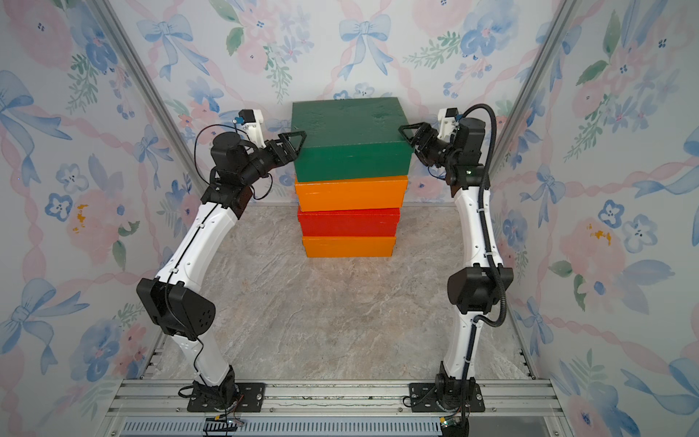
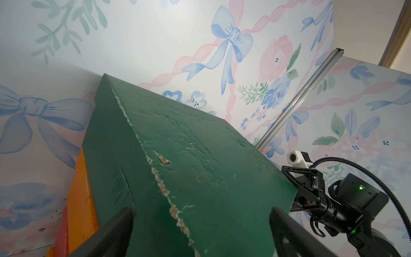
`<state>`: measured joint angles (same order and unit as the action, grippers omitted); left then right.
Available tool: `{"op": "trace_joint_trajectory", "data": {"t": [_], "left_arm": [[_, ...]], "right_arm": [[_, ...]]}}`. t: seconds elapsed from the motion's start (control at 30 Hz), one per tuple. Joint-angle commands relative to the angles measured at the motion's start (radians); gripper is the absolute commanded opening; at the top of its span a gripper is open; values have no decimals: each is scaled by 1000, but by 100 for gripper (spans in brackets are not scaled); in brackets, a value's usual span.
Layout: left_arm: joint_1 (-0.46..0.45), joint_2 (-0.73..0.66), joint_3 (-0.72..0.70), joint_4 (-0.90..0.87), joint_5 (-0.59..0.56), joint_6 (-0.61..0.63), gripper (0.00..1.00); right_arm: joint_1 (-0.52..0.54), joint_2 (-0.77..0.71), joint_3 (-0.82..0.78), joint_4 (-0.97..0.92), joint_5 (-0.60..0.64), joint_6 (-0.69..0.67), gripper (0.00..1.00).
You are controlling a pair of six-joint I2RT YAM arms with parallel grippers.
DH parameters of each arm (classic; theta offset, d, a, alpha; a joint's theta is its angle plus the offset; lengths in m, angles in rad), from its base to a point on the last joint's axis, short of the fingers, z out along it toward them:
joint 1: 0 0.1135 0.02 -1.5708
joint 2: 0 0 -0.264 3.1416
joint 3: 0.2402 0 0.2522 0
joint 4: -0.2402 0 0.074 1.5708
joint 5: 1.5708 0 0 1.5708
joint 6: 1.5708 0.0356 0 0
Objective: Stack the shoeboxes
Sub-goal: Place the shoebox at the shoebox.
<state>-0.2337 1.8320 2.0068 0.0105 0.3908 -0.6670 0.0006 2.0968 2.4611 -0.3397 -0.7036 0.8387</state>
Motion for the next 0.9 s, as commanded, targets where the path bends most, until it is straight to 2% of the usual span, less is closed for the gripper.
{"op": "trace_joint_trajectory", "data": {"t": [0.0, 0.27, 0.63, 0.87], "left_arm": [[10, 8, 4, 3, 16, -6, 98], [10, -1, 16, 4, 22, -15, 98], [6, -25, 15, 5, 50, -4, 97], [-3, -50, 9, 5, 54, 8, 97]], "right_arm": [[-4, 2, 30, -5, -21, 4, 85], [-4, -14, 9, 2, -30, -7, 86], [-1, -54, -33, 22, -56, -31, 98], [7, -84, -54, 8, -62, -62, 100]]}}
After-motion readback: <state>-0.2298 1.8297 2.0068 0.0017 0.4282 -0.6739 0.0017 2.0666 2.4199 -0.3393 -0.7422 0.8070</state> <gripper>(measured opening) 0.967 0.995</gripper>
